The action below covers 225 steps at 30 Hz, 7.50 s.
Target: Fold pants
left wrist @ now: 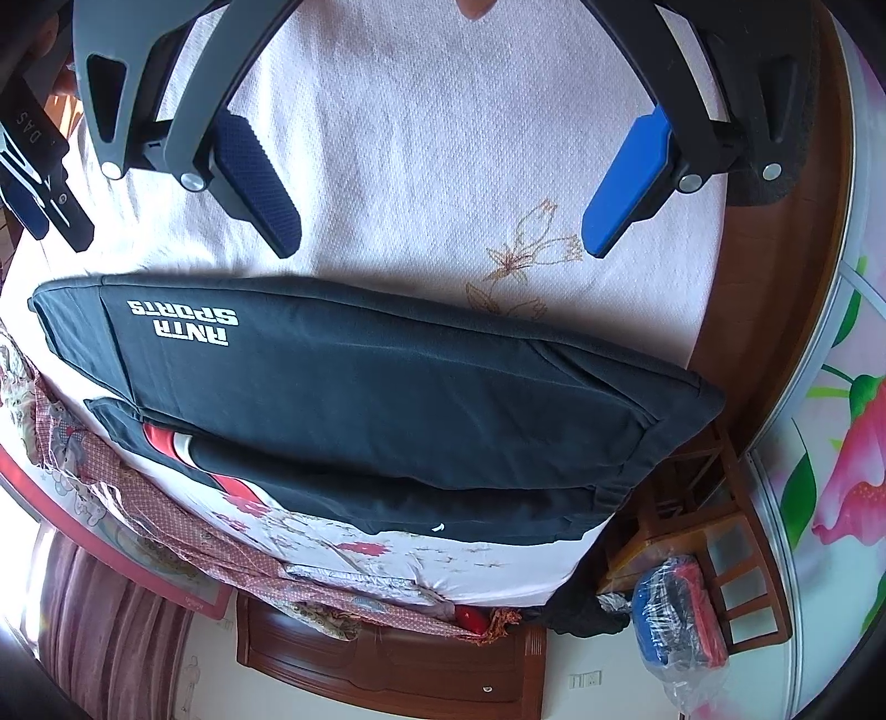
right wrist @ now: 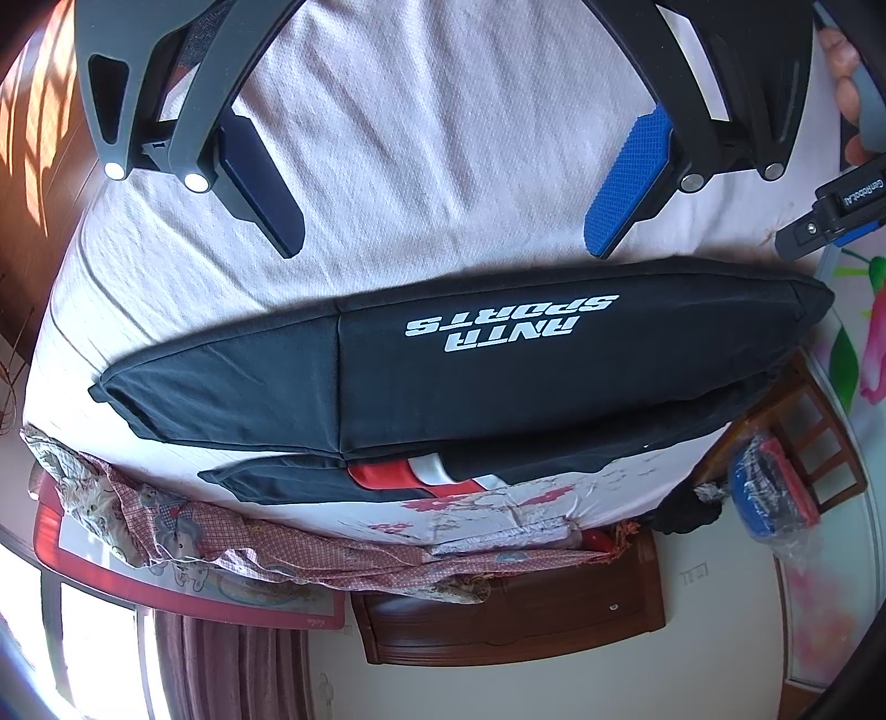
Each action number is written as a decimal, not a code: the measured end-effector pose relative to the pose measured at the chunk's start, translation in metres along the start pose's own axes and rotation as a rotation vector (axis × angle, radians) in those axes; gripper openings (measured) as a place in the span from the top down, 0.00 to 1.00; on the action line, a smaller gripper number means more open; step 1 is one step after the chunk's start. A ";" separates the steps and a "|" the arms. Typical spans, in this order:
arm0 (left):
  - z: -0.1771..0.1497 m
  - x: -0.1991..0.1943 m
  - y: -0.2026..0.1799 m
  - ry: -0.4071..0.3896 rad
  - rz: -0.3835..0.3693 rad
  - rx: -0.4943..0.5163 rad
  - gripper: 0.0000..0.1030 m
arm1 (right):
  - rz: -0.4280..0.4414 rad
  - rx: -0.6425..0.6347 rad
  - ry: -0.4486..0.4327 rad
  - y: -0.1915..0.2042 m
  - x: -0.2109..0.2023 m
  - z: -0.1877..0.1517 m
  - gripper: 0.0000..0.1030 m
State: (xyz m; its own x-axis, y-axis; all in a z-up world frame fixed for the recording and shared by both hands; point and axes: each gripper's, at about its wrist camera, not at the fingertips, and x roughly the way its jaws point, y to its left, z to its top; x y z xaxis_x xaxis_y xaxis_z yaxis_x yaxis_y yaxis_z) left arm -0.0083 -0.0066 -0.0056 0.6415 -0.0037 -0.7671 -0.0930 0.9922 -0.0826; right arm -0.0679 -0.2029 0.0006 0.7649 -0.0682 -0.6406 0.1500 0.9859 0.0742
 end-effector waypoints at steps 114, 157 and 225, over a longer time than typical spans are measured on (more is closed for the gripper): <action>0.032 0.093 0.098 0.285 -0.573 -0.807 0.02 | 0.044 0.077 0.117 -0.005 0.028 -0.005 0.03; 0.069 0.039 0.105 0.179 -0.663 -0.819 0.92 | 0.696 0.933 0.448 -0.012 0.134 0.019 0.95; 0.039 -0.054 0.065 0.086 -0.089 -0.065 0.02 | 0.120 0.130 0.101 -0.145 0.064 0.074 0.72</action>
State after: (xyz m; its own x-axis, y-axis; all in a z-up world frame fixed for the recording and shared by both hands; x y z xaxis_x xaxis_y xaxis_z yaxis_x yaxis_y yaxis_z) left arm -0.0196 0.0625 0.0553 0.5823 -0.1051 -0.8061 -0.0893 0.9773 -0.1919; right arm 0.0058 -0.3614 0.0053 0.7164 0.0708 -0.6941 0.1464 0.9574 0.2488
